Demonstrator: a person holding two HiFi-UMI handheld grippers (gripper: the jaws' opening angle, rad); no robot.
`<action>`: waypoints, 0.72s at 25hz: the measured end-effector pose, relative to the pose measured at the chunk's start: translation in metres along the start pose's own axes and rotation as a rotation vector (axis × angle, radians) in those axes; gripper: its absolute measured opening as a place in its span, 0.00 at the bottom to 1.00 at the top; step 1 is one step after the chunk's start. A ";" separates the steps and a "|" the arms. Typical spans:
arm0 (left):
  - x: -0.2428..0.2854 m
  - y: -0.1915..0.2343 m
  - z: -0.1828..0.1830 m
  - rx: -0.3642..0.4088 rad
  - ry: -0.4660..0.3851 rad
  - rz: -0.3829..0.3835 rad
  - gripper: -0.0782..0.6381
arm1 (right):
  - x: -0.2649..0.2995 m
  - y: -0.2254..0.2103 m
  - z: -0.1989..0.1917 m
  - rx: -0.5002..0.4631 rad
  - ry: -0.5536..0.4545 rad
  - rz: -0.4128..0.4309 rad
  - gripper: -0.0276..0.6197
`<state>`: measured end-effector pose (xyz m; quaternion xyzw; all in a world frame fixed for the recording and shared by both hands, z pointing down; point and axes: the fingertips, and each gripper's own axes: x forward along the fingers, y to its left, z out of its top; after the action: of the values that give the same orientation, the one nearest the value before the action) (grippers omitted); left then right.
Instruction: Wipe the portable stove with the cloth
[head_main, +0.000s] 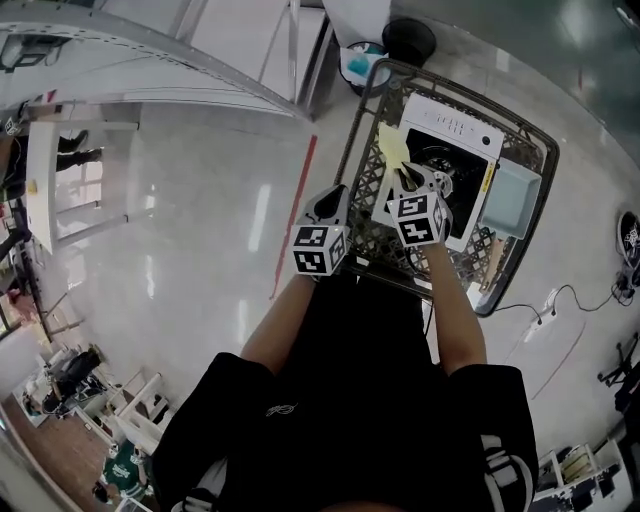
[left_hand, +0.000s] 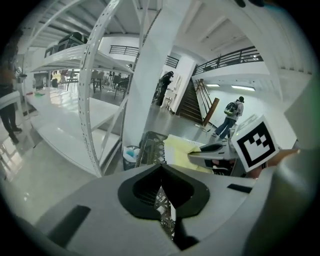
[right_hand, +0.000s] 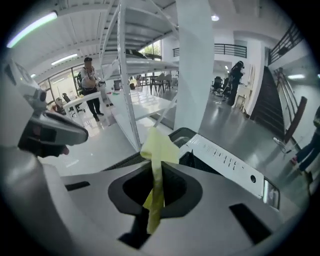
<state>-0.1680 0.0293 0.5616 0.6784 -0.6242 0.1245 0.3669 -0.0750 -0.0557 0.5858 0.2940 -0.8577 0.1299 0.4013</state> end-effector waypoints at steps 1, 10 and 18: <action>0.002 -0.001 -0.001 0.003 0.000 -0.002 0.13 | 0.003 -0.002 -0.006 -0.016 0.021 -0.010 0.08; 0.015 -0.019 0.001 0.049 0.024 -0.038 0.13 | 0.009 -0.006 -0.024 -0.083 0.068 -0.024 0.08; 0.032 -0.046 -0.001 0.087 0.046 -0.078 0.13 | -0.005 -0.023 -0.039 -0.067 0.066 -0.048 0.08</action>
<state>-0.1185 0.0033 0.5666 0.7144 -0.5828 0.1528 0.3559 -0.0346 -0.0545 0.6069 0.2965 -0.8405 0.1008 0.4420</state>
